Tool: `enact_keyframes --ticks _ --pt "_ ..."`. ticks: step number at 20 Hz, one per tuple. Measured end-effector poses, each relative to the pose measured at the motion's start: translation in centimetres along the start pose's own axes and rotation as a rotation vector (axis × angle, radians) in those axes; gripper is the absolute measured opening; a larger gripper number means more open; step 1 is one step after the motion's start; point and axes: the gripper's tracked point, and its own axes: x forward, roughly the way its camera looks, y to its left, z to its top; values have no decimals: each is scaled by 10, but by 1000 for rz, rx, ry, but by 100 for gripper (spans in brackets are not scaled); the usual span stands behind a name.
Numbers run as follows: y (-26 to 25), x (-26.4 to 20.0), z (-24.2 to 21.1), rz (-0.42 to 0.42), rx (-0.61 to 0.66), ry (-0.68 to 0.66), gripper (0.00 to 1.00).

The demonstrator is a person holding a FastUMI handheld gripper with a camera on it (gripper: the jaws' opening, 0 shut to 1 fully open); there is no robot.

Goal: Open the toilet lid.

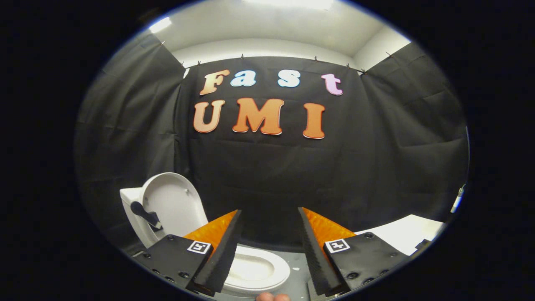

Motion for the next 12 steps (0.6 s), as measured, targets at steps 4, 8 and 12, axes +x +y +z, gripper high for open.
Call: enact_keyframes --ticks 4,8,12 --pt "-37 -18 -32 -41 49 66 84" --pt "-68 -39 -45 -99 84 4 85" --pt "-79 -50 -51 -123 92 -52 86"
